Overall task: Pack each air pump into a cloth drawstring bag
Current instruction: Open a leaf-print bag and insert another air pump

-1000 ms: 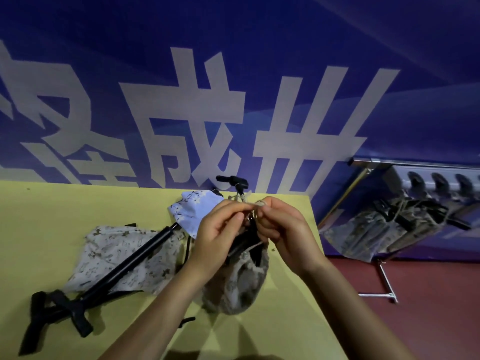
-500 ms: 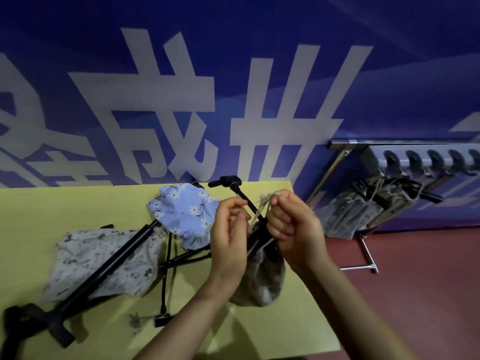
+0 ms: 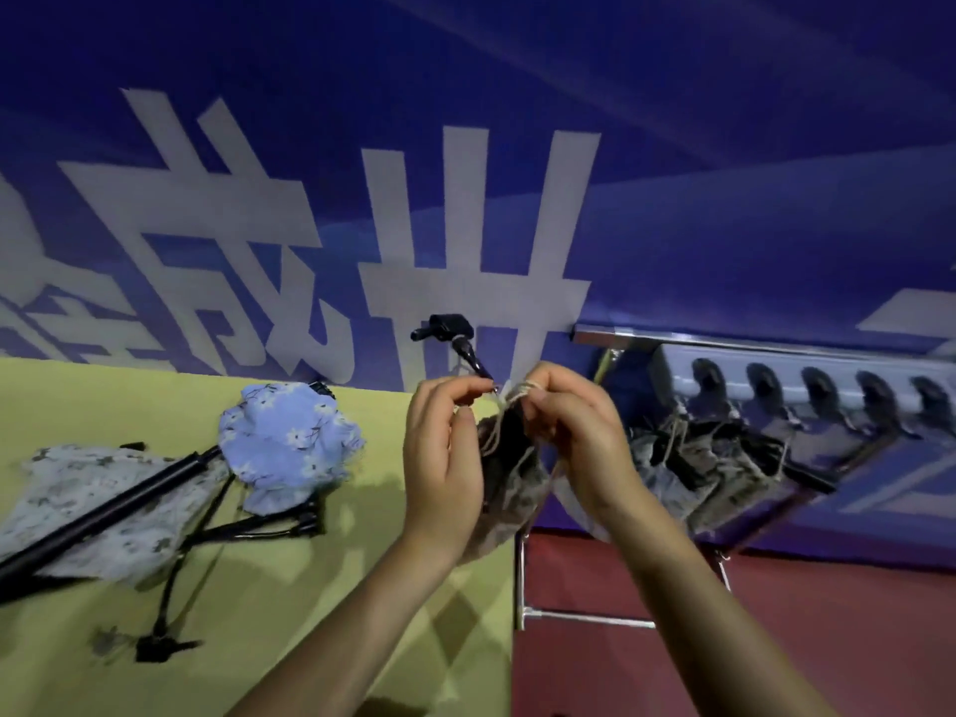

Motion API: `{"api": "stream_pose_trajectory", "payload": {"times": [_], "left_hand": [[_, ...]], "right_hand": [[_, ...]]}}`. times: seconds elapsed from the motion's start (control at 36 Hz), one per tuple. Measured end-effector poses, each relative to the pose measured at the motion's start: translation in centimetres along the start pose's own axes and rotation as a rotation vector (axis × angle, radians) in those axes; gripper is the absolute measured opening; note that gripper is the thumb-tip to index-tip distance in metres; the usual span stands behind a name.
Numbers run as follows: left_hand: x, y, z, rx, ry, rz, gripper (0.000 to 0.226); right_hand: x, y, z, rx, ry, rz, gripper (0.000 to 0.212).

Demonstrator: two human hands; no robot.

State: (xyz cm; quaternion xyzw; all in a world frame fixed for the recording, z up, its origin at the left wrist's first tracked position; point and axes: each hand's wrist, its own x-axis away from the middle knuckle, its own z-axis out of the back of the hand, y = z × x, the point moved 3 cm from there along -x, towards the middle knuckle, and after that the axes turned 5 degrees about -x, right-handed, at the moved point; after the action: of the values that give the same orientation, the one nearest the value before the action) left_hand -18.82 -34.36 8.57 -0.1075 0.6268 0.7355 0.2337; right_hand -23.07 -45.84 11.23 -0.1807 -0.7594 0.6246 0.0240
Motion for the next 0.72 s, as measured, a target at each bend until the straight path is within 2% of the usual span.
{"api": "stream_pose_trajectory", "payload": {"times": [0.17, 0.31, 0.47, 0.61, 0.72], "left_hand": [[1.8, 3.1, -8.2, -0.111, 0.002, -0.033, 0.025], [2.3, 5.5, -11.7, -0.297, -0.036, -0.195, 0.026], [1.8, 8.4, -17.3, -0.385, -0.304, -0.358, 0.034], [3.4, 8.8, -20.8, -0.316, -0.44, -0.263, 0.043], [4.5, 7.3, -23.8, -0.403, -0.587, -0.254, 0.043]], "right_hand": [[0.1, -2.6, 8.8, -0.095, -0.12, -0.057, 0.015], [0.9, -4.4, 14.4, -0.088, -0.164, -0.074, 0.017], [2.4, -6.8, 19.3, 0.134, -0.213, -0.029, 0.017], [3.6, -7.1, 22.6, 0.146, -0.141, -0.044, 0.015], [4.7, -6.5, 25.1, 0.174, -0.066, -0.065, 0.016]]}}
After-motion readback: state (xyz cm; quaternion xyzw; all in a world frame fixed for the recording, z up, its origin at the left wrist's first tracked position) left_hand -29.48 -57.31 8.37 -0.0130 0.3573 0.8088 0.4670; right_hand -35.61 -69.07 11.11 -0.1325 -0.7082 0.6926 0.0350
